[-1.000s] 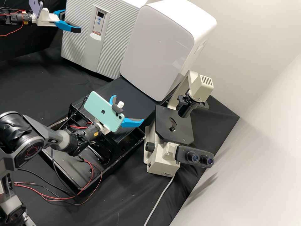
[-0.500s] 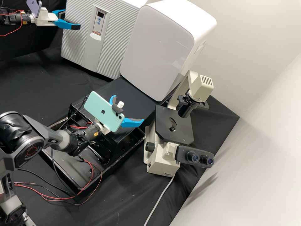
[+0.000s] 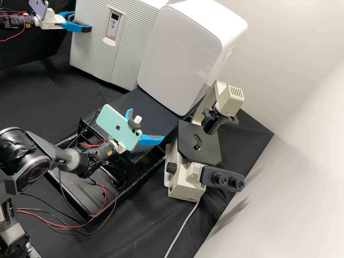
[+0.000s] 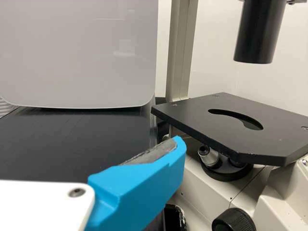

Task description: Open the incubator door

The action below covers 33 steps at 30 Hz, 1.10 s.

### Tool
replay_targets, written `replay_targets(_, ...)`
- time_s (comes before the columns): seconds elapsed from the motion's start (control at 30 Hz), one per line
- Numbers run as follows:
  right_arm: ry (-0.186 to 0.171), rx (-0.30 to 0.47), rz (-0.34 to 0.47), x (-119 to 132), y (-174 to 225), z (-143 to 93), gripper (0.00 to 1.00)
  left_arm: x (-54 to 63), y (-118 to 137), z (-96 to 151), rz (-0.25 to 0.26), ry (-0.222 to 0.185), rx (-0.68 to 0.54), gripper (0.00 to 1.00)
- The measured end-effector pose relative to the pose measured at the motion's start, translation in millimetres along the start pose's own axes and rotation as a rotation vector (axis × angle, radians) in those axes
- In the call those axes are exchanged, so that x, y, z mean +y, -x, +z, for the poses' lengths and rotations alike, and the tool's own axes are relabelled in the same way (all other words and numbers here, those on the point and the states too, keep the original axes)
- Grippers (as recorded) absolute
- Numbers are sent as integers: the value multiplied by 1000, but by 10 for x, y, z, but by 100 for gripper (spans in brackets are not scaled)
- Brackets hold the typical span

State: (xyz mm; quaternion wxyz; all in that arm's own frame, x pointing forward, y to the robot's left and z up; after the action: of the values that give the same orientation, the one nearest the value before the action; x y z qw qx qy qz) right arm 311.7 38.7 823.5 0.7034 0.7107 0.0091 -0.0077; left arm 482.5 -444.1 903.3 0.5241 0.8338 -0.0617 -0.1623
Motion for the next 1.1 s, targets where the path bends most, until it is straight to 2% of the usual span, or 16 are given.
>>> replay_targets(0.33,0,0,0,0,0,0,100,-52,64,134,-2,36,28,0)
replay_targets(0.5,0,0,0,0,0,0,100,-47,126,177,-3,38,40,0)
replay_targets(0.83,-1,-1,1,1,0,1,100,-98,269,290,-6,97,57,0)
replay_targets(1.0,-2,-2,2,2,0,2,100,-99,290,302,-7,96,59,0)
replay_targets(1.1,-2,-2,2,2,0,2,100,-98,290,302,-7,82,59,0)
